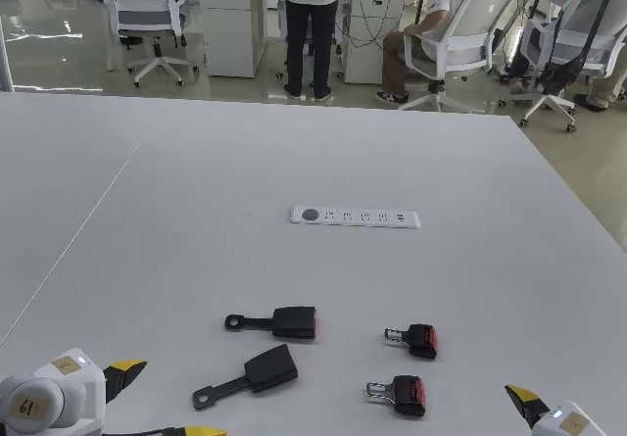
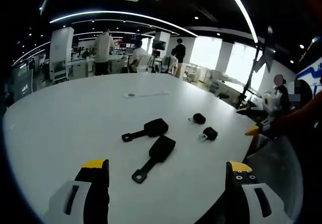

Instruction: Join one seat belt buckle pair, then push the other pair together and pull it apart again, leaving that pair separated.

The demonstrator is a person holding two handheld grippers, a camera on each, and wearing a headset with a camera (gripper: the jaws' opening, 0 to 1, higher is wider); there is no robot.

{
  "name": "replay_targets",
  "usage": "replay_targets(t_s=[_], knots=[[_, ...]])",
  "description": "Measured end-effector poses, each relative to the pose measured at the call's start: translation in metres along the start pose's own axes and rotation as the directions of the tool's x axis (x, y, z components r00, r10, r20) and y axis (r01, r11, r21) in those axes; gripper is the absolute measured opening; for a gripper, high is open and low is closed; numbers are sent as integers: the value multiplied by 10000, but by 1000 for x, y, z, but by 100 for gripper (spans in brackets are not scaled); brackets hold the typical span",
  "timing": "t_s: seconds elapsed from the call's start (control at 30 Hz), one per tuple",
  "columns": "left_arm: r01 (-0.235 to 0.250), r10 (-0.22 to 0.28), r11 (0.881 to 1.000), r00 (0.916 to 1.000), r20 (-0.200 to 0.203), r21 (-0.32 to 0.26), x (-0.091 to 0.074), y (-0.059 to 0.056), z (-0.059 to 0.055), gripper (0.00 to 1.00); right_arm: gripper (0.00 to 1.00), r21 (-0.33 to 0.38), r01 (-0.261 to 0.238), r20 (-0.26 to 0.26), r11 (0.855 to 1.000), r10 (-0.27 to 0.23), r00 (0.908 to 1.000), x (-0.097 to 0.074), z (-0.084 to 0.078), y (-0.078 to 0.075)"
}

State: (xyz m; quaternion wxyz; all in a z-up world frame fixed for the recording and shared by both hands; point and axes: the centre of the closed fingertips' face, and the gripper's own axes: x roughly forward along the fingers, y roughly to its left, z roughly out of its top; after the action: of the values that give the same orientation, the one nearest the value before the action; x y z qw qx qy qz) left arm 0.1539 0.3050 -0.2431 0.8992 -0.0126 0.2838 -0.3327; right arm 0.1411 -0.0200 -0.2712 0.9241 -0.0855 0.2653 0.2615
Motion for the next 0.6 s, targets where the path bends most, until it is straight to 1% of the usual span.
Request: replay_targets(t_s=[0.37, 0.53, 0.6], knots=[[-15, 15, 10000, 10000, -25, -20, 2, 3, -1, 98, 98, 54, -12, -4, 10000, 12, 10000, 2, 1, 0], [27, -27, 10000, 10000, -37, -51, 2, 2, -1, 98, 99, 115, -43, -47, 9999, 43, 10000, 2, -1, 1], [32, -33, 10000, 10000, -56, -40, 3, 2, -1, 98, 99, 38, -31, -58, 10000, 31, 10000, 3, -1, 1]])
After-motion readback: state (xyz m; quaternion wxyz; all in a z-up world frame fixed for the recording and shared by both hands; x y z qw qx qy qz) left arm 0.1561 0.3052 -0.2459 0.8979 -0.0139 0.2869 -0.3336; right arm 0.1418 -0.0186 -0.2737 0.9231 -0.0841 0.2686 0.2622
